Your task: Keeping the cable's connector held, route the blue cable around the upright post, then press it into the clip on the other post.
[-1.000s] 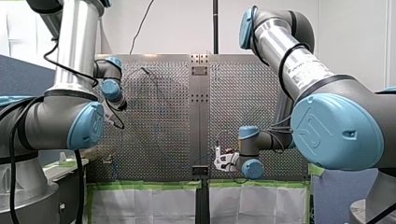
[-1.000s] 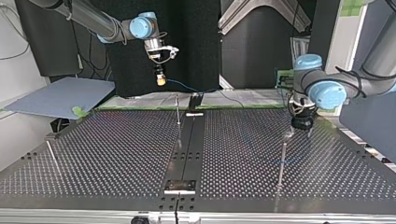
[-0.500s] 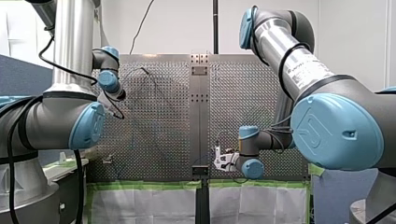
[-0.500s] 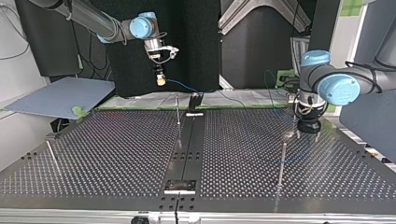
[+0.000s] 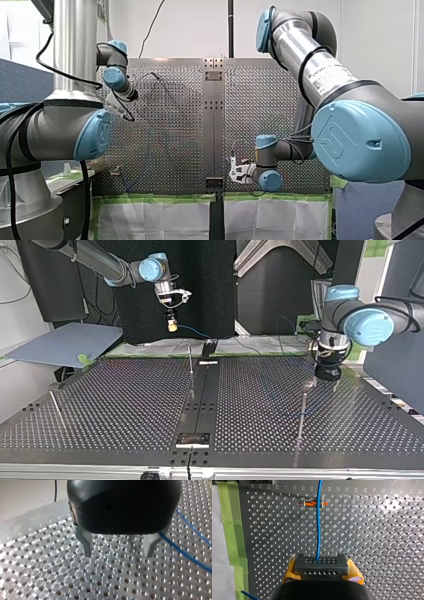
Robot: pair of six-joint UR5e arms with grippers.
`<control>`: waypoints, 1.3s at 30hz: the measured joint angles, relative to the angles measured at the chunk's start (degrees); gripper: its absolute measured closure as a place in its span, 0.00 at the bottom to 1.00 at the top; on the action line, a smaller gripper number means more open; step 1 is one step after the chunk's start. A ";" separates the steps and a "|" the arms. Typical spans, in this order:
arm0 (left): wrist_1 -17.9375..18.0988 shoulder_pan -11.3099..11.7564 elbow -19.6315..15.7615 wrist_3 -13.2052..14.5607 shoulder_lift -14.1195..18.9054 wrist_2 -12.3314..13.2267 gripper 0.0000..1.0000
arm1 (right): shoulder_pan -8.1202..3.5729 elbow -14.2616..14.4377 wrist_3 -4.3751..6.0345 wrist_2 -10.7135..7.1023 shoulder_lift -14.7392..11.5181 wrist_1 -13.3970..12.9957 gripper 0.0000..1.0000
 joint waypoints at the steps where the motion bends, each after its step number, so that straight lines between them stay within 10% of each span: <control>1: -0.26 -0.11 -0.04 0.28 0.17 0.50 0.00 | 0.00 0.01 0.00 0.00 0.01 0.00 1.00; 15: -3.69 -2.55 -0.13 2.98 3.25 4.68 0.00 | 0.00 -0.03 0.00 0.00 0.03 -0.11 1.00; 39: -9.82 -3.65 -0.24 9.23 12.68 0.82 0.00 | 0.00 -0.06 0.00 0.00 0.03 0.00 1.00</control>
